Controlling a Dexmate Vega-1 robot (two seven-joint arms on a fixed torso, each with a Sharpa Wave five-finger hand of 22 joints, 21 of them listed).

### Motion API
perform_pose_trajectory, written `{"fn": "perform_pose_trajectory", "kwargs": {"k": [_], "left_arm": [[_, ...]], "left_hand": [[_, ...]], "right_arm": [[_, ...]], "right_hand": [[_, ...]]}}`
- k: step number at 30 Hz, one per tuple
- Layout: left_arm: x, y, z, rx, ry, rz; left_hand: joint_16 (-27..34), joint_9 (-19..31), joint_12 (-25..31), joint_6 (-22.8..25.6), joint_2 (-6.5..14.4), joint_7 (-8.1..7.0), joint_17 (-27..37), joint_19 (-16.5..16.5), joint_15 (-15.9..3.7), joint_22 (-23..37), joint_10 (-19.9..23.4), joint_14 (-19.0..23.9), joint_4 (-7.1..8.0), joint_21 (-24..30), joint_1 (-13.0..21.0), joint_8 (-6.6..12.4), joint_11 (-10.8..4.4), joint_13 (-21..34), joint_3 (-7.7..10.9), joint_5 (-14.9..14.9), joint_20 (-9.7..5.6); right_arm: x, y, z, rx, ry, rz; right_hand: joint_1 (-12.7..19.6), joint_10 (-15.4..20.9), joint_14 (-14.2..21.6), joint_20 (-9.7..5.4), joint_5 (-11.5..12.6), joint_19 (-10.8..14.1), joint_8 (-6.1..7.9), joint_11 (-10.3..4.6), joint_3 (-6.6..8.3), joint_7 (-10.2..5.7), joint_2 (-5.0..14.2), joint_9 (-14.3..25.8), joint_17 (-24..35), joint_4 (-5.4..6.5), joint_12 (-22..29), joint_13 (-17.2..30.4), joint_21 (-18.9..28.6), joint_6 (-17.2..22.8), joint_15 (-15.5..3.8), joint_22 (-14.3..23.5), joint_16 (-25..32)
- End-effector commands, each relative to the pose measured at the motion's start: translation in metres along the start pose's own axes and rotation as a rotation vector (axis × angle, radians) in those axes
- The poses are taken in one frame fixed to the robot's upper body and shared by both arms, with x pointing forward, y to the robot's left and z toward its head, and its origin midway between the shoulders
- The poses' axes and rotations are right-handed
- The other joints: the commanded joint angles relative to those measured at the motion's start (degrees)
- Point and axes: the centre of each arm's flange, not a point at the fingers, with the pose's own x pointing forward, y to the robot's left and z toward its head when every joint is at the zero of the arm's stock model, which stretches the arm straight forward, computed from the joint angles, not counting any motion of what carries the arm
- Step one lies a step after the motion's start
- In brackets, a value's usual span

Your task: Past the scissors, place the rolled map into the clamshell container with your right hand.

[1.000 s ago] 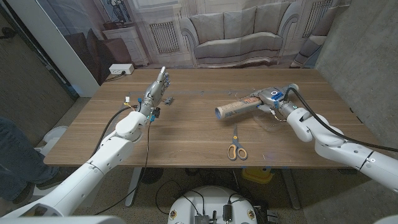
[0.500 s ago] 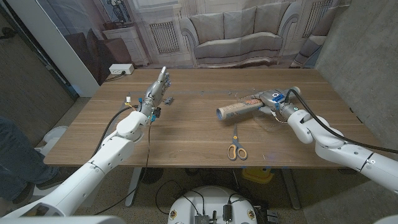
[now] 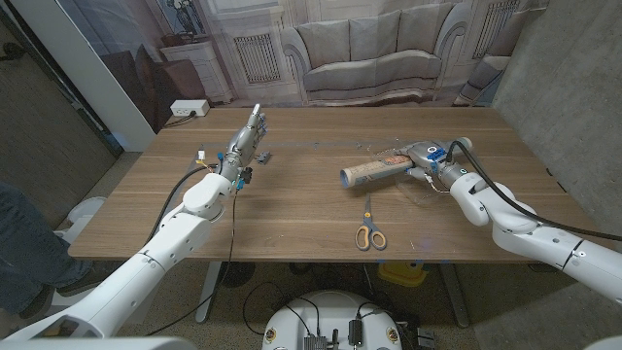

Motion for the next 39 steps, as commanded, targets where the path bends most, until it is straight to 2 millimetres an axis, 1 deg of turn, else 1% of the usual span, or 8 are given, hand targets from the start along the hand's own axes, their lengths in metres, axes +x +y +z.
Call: {"fn": "perform_pose_trajectory", "kwargs": {"k": [1,7,12,23,32,35,36,39], "left_arm": [[0.001,0.0,0.0,-0.001,0.001,-0.003],[0.0,-0.001,-0.001,-0.002,0.004,-0.004],[-0.001,-0.001,-0.002,-0.004,0.006,-0.004],[-0.001,-0.001,-0.001,-0.003,0.004,-0.008],[-0.002,-0.001,-0.001,-0.004,-0.002,-0.009],[-0.004,-0.001,-0.001,-0.006,0.0,-0.006],[-0.004,0.0,-0.002,-0.006,0.0,-0.006],[-0.005,0.0,-0.003,-0.01,0.003,-0.003]], "left_hand": [[0.3,0.1,-0.2,0.1,0.4,-0.25,0.2,-0.4,-0.29,0.3,-0.3,-0.2,-0.05,0.0,0.3,-0.13,-0.16,0.3,-0.45,0.2,-0.02],[0.3,0.1,-0.2,0.1,0.4,-0.18,0.2,-0.4,-0.18,0.3,-0.3,-0.2,-0.05,0.0,0.3,-0.15,-0.16,0.3,-0.51,0.2,-0.01],[0.3,0.1,-0.2,0.1,0.5,-0.17,0.2,-0.4,-0.16,0.3,-0.3,-0.3,-0.06,0.0,0.3,-0.14,-0.07,0.3,-0.57,0.2,0.0],[0.3,0.1,-0.2,0.1,0.5,-0.27,0.2,-0.5,-0.12,0.3,-0.4,-0.3,-0.06,0.0,0.4,-0.14,-0.31,0.3,-0.72,0.2,0.11],[0.3,0.1,-0.2,0.0,0.6,-0.18,0.2,-0.5,-0.11,0.3,-0.3,-0.3,-0.06,0.0,0.4,-0.17,-0.19,0.3,-0.85,0.2,0.18],[0.3,0.1,-0.2,0.0,0.6,-0.2,0.2,-0.5,-0.09,0.3,-0.3,-0.3,-0.06,0.0,0.4,-0.17,-0.36,0.3,-0.89,0.2,0.18],[0.3,0.1,-0.2,0.0,0.6,-0.18,0.2,-0.5,-0.08,0.3,-0.3,-0.3,-0.06,0.0,0.4,-0.17,-0.43,0.3,-0.9,0.2,0.2],[0.3,0.1,-0.2,0.0,0.6,-0.19,0.2,-0.5,-0.13,0.3,-0.3,-0.3,-0.06,0.0,0.5,-0.17,-0.28,0.3,-0.93,0.2,0.21]], "right_arm": [[-0.001,0.004,0.0,-0.01,0.013,0.016],[-0.002,0.004,0.0,-0.016,0.018,0.022],[-0.004,0.003,-0.001,-0.021,0.021,0.027],[-0.01,0.002,-0.002,-0.031,0.035,0.033],[-0.013,0.001,-0.001,-0.051,0.043,0.042],[-0.013,0.001,-0.001,-0.055,0.042,0.045],[-0.013,0.001,0.0,-0.057,0.042,0.044],[-0.013,0.001,0.001,-0.062,0.041,0.048]], "right_hand": [[-0.2,-0.6,-0.6,-10.25,0.3,0.9,-0.16,0.24,-0.61,-0.18,-0.88,0.3,0.1,0.0,-0.3,0.2,-0.3,-0.2,-9.63,0.2,0.0],[-0.8,-1.5,-2.1,-10.14,0.6,0.0,-0.49,0.71,-1.13,-0.42,-1.24,0.3,0.2,0.23,-0.3,0.3,-0.8,-1.6,-9.44,0.1,-0.2],[-1.1,-2.4,-2.7,-10.04,0.8,-0.3,-0.56,0.82,-1.47,-0.29,-1.54,0.3,0.2,0.31,-0.4,0.3,-1.0,-2.4,-9.34,0.1,-0.1],[-1.9,-4.4,-4.5,-9.35,1.3,-1.7,-0.77,1.17,-2.19,0.14,-2.07,0.4,0.2,0.53,-0.5,0.3,-1.7,-4.7,-8.28,0.0,-0.1],[-2.2,-6.0,-6.4,-8.69,1.7,-3.1,-0.85,2.05,-2.72,0.15,-2.53,0.4,0.2,0.56,-0.5,0.4,-2.4,-6.8,-7.51,-0.1,-0.3],[-2.4,-6.6,-7.2,-8.42,1.9,-3.7,-0.88,2.23,-2.86,0.31,-2.58,0.4,0.2,0.59,-0.5,0.4,-2.6,-7.5,-6.93,-0.1,-0.3],[-2.4,-6.9,-7.3,-8.3,2.0,-4.0,-0.86,2.56,-2.9,0.36,-2.58,0.4,0.2,0.6,-0.6,0.4,-2.7,-7.7,-6.92,-0.1,-0.3],[-2.6,-7.4,-7.9,-8.1,2.1,-4.3,-0.94,2.75,-3.04,0.49,-2.67,0.4,0.2,0.64,-0.6,0.4,-2.8,-8.5,-6.58,-0.1,-0.3]]}}
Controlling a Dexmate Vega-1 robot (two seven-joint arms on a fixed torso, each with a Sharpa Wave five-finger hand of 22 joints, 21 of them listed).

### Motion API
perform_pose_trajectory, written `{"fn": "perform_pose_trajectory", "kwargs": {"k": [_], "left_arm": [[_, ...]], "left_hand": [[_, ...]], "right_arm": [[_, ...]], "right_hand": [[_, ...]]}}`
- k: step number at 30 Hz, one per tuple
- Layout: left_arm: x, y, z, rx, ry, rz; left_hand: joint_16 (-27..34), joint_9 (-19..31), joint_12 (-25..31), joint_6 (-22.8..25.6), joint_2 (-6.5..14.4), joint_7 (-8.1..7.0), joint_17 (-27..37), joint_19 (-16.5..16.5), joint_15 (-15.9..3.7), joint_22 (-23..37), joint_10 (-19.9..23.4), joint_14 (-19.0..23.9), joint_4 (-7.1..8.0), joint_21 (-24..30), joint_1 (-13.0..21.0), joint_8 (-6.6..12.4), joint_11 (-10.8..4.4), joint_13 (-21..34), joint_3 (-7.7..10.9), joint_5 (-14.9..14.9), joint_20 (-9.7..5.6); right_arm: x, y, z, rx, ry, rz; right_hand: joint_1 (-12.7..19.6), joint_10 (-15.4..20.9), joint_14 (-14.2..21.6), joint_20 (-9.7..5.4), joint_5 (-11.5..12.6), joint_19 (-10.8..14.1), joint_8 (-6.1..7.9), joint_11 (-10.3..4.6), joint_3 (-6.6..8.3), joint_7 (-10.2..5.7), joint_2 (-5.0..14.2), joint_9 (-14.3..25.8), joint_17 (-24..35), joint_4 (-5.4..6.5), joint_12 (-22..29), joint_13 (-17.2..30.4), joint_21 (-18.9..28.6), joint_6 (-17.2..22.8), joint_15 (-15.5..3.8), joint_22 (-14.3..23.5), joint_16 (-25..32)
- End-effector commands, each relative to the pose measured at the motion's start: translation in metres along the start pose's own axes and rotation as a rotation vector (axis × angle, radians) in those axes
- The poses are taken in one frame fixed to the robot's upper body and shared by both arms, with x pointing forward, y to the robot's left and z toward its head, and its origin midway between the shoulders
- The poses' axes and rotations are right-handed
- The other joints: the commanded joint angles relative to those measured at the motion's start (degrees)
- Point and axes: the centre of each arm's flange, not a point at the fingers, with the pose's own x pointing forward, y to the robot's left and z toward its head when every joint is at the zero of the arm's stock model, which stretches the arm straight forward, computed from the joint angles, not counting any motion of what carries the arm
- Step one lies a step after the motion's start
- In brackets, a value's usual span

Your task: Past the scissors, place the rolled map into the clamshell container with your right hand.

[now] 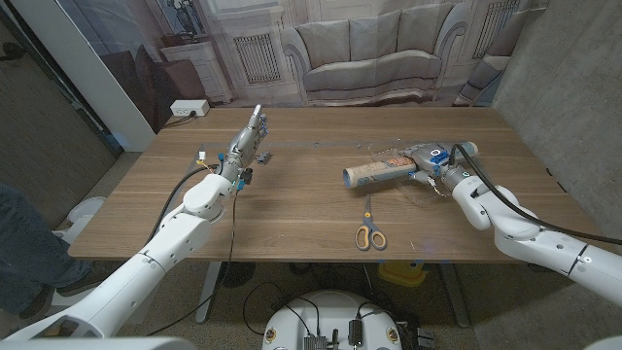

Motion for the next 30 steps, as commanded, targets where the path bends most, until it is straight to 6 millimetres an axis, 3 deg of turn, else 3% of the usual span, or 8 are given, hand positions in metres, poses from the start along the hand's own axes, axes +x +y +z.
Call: {"fn": "perform_pose_trajectory", "kwargs": {"k": [1,30], "left_arm": [[-0.004,0.001,-0.001,-0.007,-0.003,0.005],[-0.008,0.001,-0.002,-0.01,-0.003,0.007]], "left_hand": [[0.3,0.1,-0.2,0.1,0.3,-0.21,0.2,-0.5,-0.1,0.3,-0.3,-0.3,-0.12,0.0,0.2,-0.16,-0.25,0.3,-0.4,0.2,0.21],[0.3,0.1,-0.2,0.1,0.5,-0.21,0.2,-0.6,-0.1,0.3,-0.3,-0.4,-0.11,0.0,0.3,-0.16,-0.29,0.3,-0.69,0.1,0.29]], "right_arm": [[-0.003,-0.001,0.002,-0.022,0.004,0.012],[-0.014,0.002,-0.001,-0.028,0.035,0.044]], "right_hand": [[-0.3,-0.6,-1.0,-7.1,0.5,-0.4,-0.03,0.3,-0.38,0.11,-0.08,0.1,0.2,0.19,-0.2,0.1,-0.2,-0.7,-6.77,0.0,-0.3],[-1.5,-3.9,-4.0,-5.8,1.4,-2.8,0.04,1.43,-1.52,0.5,-0.91,0.1,0.1,0.56,-0.3,0.2,-0.9,-4.3,-5.4,-0.1,-0.2]]}}
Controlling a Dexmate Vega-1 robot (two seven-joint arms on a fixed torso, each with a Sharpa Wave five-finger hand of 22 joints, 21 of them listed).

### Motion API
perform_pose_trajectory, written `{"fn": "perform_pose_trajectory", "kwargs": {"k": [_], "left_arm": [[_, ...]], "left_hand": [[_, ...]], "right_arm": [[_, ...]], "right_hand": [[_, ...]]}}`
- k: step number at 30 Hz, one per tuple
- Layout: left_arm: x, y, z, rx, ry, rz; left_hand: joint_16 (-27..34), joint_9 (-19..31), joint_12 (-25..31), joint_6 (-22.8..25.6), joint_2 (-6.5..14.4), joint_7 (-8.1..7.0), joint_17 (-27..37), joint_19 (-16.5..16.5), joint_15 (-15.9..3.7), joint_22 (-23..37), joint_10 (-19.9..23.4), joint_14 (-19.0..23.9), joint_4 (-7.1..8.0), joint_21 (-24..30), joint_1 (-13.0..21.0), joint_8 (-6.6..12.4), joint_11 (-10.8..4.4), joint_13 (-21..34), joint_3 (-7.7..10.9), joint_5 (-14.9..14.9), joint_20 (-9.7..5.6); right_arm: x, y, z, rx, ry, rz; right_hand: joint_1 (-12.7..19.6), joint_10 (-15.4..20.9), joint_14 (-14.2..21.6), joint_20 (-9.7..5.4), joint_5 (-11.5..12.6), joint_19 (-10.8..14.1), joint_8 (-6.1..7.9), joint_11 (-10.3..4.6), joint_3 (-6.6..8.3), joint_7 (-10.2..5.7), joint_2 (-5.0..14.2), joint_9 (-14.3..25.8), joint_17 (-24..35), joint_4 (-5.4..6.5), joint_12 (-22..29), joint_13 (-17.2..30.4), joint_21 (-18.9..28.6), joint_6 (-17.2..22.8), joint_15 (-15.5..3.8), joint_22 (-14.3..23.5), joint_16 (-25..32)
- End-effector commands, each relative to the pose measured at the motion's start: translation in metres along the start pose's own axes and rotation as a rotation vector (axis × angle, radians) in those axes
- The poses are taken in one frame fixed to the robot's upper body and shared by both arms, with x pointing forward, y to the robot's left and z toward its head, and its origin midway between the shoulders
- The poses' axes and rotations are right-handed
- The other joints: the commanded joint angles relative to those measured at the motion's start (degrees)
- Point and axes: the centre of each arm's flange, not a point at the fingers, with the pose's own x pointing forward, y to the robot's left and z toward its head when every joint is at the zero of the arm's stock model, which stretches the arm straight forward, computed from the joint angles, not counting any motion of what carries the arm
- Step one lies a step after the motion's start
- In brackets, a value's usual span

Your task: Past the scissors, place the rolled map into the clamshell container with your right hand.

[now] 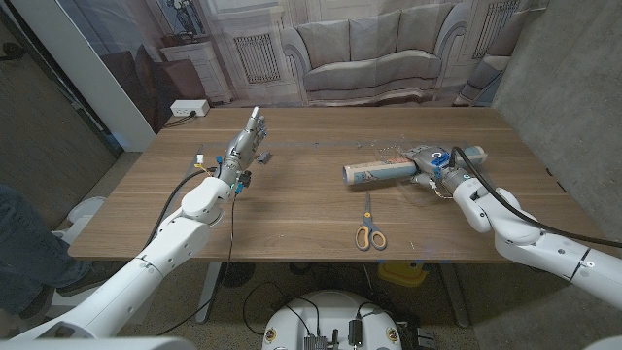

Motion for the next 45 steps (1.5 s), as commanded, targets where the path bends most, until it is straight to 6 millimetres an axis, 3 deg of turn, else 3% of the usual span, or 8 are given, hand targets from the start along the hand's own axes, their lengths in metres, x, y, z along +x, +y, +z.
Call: {"fn": "perform_pose_trajectory", "kwargs": {"k": [1,14,25,32,45], "left_arm": [[-0.0008,0.0002,-0.0009,-0.003,0.003,0.0],[-0.0002,0.0015,-0.0038,-0.01,0.001,0.001],[-0.0011,0.0037,-0.0052,-0.011,0.005,0.005],[0.0013,0.0036,-0.0037,-0.009,0.004,0.001],[0.0043,0.0029,-0.0021,-0.007,0.002,-0.002]], "left_hand": [[0.3,0.1,-0.2,0.0,0.2,-0.24,0.2,-0.2,-0.12,0.3,-0.3,-0.4,0.12,0.0,0.0,-0.17,-0.2,0.3,-0.47,0.1,-0.13],[0.3,0.1,-0.2,0.0,0.3,-0.19,0.2,-0.3,-0.11,0.3,-0.3,-0.5,0.13,0.0,0.0,-0.18,-0.21,0.3,-0.61,0.1,-0.06],[0.3,0.1,-0.2,0.1,0.4,-0.17,0.2,-0.3,-0.08,0.3,-0.3,-0.5,0.13,0.1,0.1,-0.15,-0.24,0.3,-0.71,0.1,-0.04],[0.3,0.1,-0.2,0.1,0.4,-0.25,0.2,-0.3,-0.12,0.3,-0.3,-0.5,0.13,0.1,0.1,-0.17,-0.14,0.3,-0.78,0.1,0.0],[0.3,0.1,-0.2,0.1,0.5,-0.22,0.2,-0.3,-0.19,0.3,-0.3,-0.5,0.13,0.1,0.1,-0.15,-0.28,0.3,-0.92,0.1,0.02]], "right_arm": [[-0.0063,-0.0003,-0.0028,-0.002,0.015,0.009],[-0.0051,-0.0025,-0.0005,-0.001,0.018,0.016],[-0.0029,-0.0035,0.0005,-0.002,0.028,0.022],[-0.0029,-0.004,0.0001,-0.001,0.033,0.023],[-0.0065,-0.0097,-0.0034,-0.001,0.045,0.011]], "right_hand": [[-0.3,-0.3,-0.6,-6.02,0.4,-0.3,0.03,0.03,-0.43,0.1,-0.05,0.1,0.1,-0.1,-0.3,0.2,-0.1,-0.5,-5.59,0.1,-0.3],[-0.9,-4.4,-3.4,-5.03,1.3,-2.4,-0.39,0.96,-1.16,0.55,-0.55,0.1,0.1,0.01,-0.7,0.2,-0.4,-5.2,-4.45,0.0,-0.3],[-1.9,-8.4,-5.8,-4.17,2.4,-3.9,-0.75,2.11,-2.13,1.82,-1.08,0.0,0.0,0.27,-0.5,0.2,-0.4,-13.6,-3.3,0.0,-0.1],[-2.3,-9.7,-6.7,-3.79,2.7,-4.5,-0.5,3.02,-2.45,2.07,-1.23,0.0,0.0,0.43,-0.6,0.2,-0.5,-14.9,-2.74,-0.1,-0.2],[-3.2,-10.9,-7.6,-2.88,3.0,-5.7,-0.04,3.14,-3.04,2.3,-1.6,0.0,0.0,0.78,-0.5,0.2,-0.7,-15.5,-1.37,-0.1,-0.1]]}}
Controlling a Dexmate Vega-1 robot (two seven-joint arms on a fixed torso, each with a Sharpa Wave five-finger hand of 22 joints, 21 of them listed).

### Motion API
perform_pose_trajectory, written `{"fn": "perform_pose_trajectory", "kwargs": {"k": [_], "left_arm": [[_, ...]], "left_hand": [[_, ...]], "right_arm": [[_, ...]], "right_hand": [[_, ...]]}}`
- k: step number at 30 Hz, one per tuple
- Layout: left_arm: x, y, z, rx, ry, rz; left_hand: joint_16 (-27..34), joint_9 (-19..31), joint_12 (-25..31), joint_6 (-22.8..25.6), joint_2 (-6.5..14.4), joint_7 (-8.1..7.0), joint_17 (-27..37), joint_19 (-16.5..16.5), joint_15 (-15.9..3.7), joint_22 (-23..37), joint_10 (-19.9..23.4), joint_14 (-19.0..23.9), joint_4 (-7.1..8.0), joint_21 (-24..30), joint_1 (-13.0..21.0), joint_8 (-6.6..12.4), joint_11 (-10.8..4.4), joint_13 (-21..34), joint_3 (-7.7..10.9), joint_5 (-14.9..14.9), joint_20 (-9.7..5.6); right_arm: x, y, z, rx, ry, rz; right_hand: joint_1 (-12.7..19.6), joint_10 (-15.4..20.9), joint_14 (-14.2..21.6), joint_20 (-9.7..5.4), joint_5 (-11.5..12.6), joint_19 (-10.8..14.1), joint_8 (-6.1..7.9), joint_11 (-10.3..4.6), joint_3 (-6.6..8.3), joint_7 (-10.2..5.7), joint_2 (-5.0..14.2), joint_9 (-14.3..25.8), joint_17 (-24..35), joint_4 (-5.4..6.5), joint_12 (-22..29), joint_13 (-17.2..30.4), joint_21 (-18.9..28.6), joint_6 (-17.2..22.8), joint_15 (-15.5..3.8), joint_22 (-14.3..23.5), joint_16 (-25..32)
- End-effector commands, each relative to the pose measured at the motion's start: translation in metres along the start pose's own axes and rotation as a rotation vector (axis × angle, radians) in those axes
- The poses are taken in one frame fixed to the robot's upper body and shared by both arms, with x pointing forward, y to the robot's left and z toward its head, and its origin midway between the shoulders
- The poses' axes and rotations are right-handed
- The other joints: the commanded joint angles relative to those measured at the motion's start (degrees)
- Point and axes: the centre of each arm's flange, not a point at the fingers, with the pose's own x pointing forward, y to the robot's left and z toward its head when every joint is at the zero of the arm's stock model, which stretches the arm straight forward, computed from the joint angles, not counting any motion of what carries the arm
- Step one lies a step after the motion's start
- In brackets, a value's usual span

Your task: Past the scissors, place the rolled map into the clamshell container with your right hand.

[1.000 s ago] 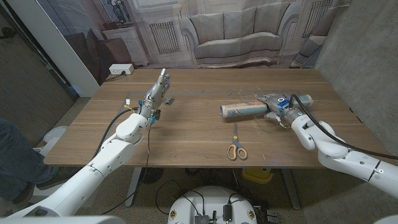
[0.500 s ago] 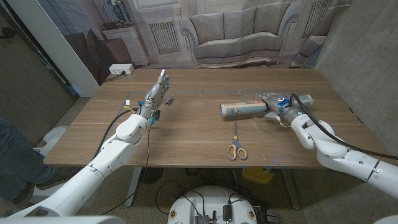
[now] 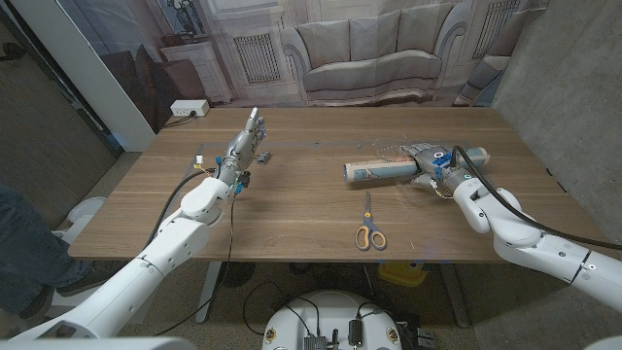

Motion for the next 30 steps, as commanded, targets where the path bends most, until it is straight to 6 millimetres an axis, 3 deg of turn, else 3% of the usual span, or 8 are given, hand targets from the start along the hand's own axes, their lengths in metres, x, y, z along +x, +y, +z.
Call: {"fn": "perform_pose_trajectory", "kwargs": {"k": [1,30], "left_arm": [[0.002,-0.001,0.001,0.001,0.0,-0.003],[-0.005,0.001,-0.001,-0.009,-0.012,0.008]], "left_hand": [[0.3,0.1,-0.2,0.1,0.3,-0.23,0.2,-0.3,-0.19,0.3,-0.1,-0.5,0.06,0.1,0.0,-0.16,-0.09,0.3,-0.53,0.1,0.02],[0.3,0.1,-0.2,0.1,0.5,-0.29,0.2,-0.4,-0.15,0.3,-0.1,-0.5,0.05,0.1,0.1,-0.17,-0.12,0.3,-0.81,0.1,0.13]], "right_arm": [[-0.003,-0.006,-0.003,-0.002,0.012,-0.007],[-0.018,-0.025,0.0,-0.007,-0.003,-0.042]], "right_hand": [[-0.3,-0.2,-0.3,-3.06,0.6,-0.4,0.37,0.11,-0.31,0.08,-0.04,0.1,0.0,-0.05,0.1,0.2,-0.2,-0.4,-1.18,0.2,-0.1],[-1.6,-0.1,-0.4,-2.66,0.9,-0.6,1.09,0.01,-1.08,0.19,-0.43,0.1,0.0,0.49,0.7,0.2,0.0,0.5,-0.74,0.1,0.2]]}}
